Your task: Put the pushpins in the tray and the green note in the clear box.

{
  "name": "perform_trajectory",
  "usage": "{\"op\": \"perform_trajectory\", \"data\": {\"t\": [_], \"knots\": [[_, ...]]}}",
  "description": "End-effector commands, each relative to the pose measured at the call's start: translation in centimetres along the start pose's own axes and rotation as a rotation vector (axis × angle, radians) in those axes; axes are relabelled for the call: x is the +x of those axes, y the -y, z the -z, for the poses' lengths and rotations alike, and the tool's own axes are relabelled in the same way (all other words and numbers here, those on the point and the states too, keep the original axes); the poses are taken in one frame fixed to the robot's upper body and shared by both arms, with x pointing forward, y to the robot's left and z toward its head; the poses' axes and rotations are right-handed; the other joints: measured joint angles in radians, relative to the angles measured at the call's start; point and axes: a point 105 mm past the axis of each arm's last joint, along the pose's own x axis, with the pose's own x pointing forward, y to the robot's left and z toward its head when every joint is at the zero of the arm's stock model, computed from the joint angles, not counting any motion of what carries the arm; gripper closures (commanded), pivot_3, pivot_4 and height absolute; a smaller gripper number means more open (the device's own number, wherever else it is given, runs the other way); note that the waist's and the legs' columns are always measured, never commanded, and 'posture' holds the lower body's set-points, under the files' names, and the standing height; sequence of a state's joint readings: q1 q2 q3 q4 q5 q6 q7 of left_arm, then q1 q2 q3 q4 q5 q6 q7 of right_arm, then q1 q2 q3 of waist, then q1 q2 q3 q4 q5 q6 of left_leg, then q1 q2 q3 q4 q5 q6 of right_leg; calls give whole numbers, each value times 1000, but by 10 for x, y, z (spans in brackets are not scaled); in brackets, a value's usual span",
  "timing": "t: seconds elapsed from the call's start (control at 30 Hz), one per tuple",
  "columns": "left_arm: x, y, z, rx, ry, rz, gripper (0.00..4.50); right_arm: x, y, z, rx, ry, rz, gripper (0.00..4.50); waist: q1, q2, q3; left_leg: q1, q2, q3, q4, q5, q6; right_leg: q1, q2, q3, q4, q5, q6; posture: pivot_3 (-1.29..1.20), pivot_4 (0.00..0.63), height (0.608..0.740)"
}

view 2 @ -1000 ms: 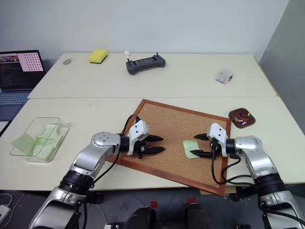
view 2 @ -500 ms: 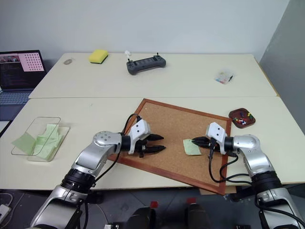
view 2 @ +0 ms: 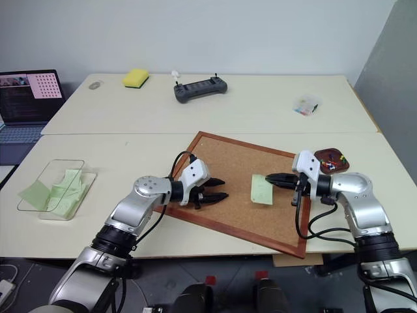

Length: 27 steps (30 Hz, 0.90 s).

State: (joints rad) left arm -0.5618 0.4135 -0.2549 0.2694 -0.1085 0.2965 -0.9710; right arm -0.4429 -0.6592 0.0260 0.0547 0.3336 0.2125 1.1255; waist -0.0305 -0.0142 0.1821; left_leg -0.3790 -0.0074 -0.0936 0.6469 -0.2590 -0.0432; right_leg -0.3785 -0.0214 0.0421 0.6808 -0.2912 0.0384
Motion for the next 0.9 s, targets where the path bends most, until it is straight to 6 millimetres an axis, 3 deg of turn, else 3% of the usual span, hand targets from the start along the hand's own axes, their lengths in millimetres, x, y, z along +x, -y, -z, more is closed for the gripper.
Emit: {"op": "perform_trajectory", "data": {"t": [0.03,0.23,0.37,0.57,0.67,0.9], "knots": [[-14,-9,-12,-124,105,-42,1946,-2,4,-27,-47,53,35,4481,-1,0,0,0,0,0,0,0,0,0,0,0,0,0,0,0,150,740],[-62,-10,-62,-291,309,24,922,9,-1,-34,-52,82,29,4500,-6,-1,1,-5,1,-4,-1,0,0,-5,1,-1,1,0,0,0,150,740],[-85,-5,-76,-367,367,62,194,19,-2,-36,-56,103,20,4500,-8,-1,1,-6,1,-5,-1,0,0,-7,1,0,0,0,0,0,150,740],[-85,15,-81,-447,381,132,46,33,-7,-55,-87,157,-22,4500,-2,-2,2,-6,0,-5,-1,0,0,-7,-1,0,-1,0,0,0,150,740],[-66,23,-78,-450,362,127,46,39,-14,-66,-105,190,-52,4500,-2,-2,2,-6,0,-6,-1,0,-1,-7,-1,0,-1,0,0,0,150,740],[-48,34,-83,-498,393,196,46,50,-30,-77,-125,230,-95,4500,0,-2,2,-7,0,-6,-1,0,-1,-7,-1,0,-1,0,0,0,150,740]]}}
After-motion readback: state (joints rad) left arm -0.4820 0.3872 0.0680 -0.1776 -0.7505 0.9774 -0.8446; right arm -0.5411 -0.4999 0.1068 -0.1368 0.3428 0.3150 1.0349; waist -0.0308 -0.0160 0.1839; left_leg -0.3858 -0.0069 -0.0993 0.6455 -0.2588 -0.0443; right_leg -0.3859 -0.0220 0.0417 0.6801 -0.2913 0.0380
